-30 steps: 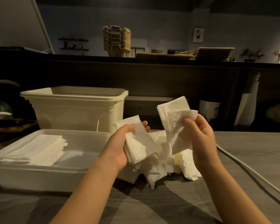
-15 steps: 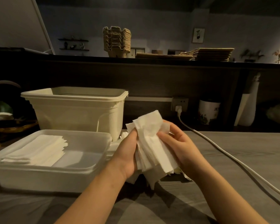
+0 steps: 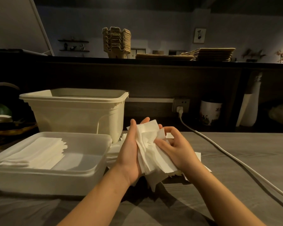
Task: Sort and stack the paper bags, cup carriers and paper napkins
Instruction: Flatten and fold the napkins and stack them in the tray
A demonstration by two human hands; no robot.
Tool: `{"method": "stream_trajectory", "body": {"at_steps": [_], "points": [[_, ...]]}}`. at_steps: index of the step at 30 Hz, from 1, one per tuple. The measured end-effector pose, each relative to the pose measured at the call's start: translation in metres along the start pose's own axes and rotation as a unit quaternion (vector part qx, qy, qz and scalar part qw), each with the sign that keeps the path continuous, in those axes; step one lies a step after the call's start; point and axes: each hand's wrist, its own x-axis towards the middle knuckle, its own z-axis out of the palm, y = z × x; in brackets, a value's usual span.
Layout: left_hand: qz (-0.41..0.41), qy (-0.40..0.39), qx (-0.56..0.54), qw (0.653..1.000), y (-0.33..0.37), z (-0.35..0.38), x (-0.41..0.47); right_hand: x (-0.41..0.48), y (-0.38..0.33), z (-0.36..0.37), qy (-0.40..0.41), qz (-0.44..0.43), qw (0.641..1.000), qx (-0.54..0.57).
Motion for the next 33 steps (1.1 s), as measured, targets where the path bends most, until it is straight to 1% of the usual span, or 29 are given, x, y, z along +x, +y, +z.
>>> {"method": "stream_trajectory", "body": {"at_steps": [3,5,6,7,9,11,13,15,16,17,18,19,20,21,23,25,27,30,33], "points": [[0.015,-0.02,0.035,0.999,-0.004,0.003,-0.002,0.001,0.003,-0.002,0.01,0.023,0.999,0.041],[0.019,-0.009,0.056,0.998,-0.007,0.001,-0.001,0.002,0.004,-0.002,0.005,0.028,0.999,0.038],[0.014,0.01,0.064,0.998,-0.007,0.0,0.0,0.001,0.004,-0.001,0.003,0.029,0.999,0.028],[0.002,0.031,0.061,0.998,-0.006,-0.001,0.0,0.001,0.004,-0.001,0.001,0.028,1.0,0.009],[-0.023,0.042,0.038,0.998,-0.003,-0.004,0.0,0.001,0.004,-0.002,0.006,0.015,0.999,-0.051],[-0.019,0.044,0.01,0.999,0.001,-0.004,0.0,0.001,0.004,-0.005,0.029,-0.011,0.995,-0.095],[-0.001,0.046,-0.028,0.999,0.006,-0.003,-0.001,0.003,0.006,-0.008,0.068,-0.041,0.993,-0.087],[0.011,0.049,-0.051,0.997,0.009,-0.001,-0.001,0.004,0.005,-0.011,0.106,-0.046,0.993,-0.033],[0.011,0.05,-0.039,0.998,0.009,-0.001,0.0,0.003,0.003,-0.013,0.108,-0.04,0.993,0.03],[0.012,0.052,-0.016,0.998,0.008,-0.001,-0.001,0.002,-0.001,-0.016,0.094,-0.03,0.988,0.116],[0.017,0.059,0.007,0.998,0.007,0.0,-0.002,0.0,-0.005,-0.018,0.065,-0.019,0.975,0.212],[0.016,0.058,0.019,0.998,0.005,0.001,-0.003,-0.002,-0.009,-0.021,0.032,-0.013,0.954,0.298],[0.009,0.043,0.018,0.999,0.003,0.002,-0.003,-0.004,-0.012,-0.023,0.007,-0.016,0.938,0.346],[-0.004,0.031,0.02,0.999,0.0,0.001,-0.003,-0.005,-0.013,-0.023,-0.011,-0.021,0.935,0.353],[-0.021,0.001,0.043,0.999,-0.005,0.002,-0.004,-0.006,-0.012,-0.016,-0.029,-0.027,0.948,0.315],[-0.011,-0.017,0.108,0.994,-0.011,0.002,-0.005,-0.005,-0.006,-0.009,-0.013,-0.032,0.968,0.25],[0.008,-0.013,0.163,0.987,-0.013,0.004,-0.006,-0.003,-0.002,-0.006,0.01,-0.032,0.978,0.204],[0.029,-0.019,0.154,0.987,-0.013,0.006,-0.007,-0.001,0.0,-0.005,0.043,-0.037,0.986,0.158],[0.031,-0.023,0.129,0.991,-0.009,0.007,-0.007,-0.002,0.001,-0.003,0.081,-0.074,0.991,0.073]]}}
